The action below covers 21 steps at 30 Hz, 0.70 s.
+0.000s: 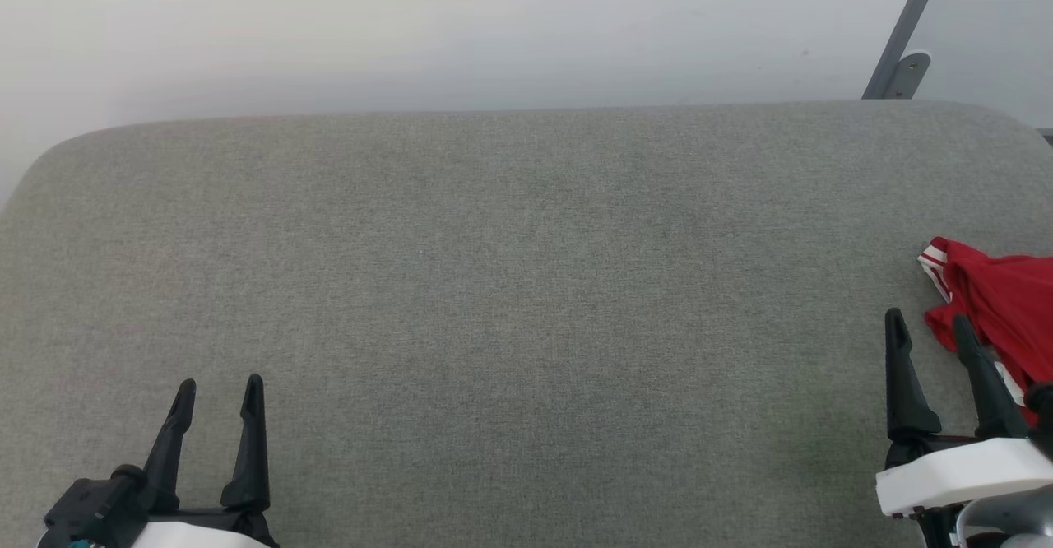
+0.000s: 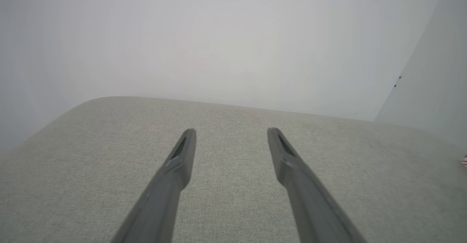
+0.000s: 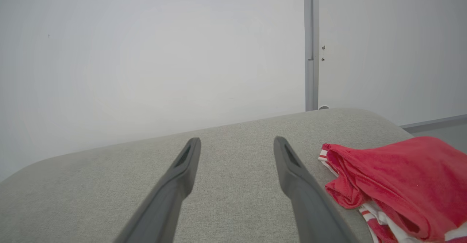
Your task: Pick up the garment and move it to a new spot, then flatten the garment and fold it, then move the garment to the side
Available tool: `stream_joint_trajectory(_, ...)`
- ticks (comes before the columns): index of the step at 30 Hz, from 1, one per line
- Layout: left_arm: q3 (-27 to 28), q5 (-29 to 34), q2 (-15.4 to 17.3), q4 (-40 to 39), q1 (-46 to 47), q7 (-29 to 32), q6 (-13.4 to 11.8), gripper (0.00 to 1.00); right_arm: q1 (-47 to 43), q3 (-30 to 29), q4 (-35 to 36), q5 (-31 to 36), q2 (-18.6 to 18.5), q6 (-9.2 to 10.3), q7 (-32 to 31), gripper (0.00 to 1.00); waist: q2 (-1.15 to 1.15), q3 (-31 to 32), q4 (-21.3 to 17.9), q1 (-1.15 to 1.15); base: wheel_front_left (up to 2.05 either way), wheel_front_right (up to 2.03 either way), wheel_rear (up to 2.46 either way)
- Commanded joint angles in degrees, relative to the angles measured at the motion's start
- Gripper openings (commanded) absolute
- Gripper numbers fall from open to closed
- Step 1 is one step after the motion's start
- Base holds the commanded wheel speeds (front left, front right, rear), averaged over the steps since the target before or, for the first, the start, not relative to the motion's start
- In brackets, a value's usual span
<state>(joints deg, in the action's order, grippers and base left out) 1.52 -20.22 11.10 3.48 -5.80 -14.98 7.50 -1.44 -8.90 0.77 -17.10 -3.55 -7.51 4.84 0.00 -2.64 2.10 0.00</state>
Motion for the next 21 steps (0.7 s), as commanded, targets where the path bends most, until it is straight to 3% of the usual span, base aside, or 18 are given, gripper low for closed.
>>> stream_joint_trajectory(1,0.1,0.1,0.2,0.2,0.0,-0.3,-0.1,1.0,-0.2,0.1,-0.2,-0.3,0.2,0.04,-0.3,1.0,0.0,0.0,-0.1,0.0,0.0,0.0,0.0)
stream_joint_trajectory(19,0.4,1.0,-0.1,0.1,-0.3,-0.3,-0.1,1.0,-0.5,1.0,-0.7,-1.1,0.5,0.04,0.3,1.0,0.0,0.4,-0.5,0.0,0.0,0.0,0.0)
stream_joint_trajectory(20,0.3,0.5,-0.1,0.2,-0.2,0.0,0.0,0.0,-0.1,1.1,-0.7,-0.8,0.2,0.0,0.1,0.0,0.0,0.4,-0.5,0.0,0.0,0.0,0.0)
stream_joint_trajectory(21,0.2,0.5,-0.3,0.6,-0.2,0.1,0.0,0.0,-0.2,1.2,-1.2,-0.9,0.2,0.0,0.1,0.0,0.0,0.4,-0.5,0.0,0.0,0.0,0.0)
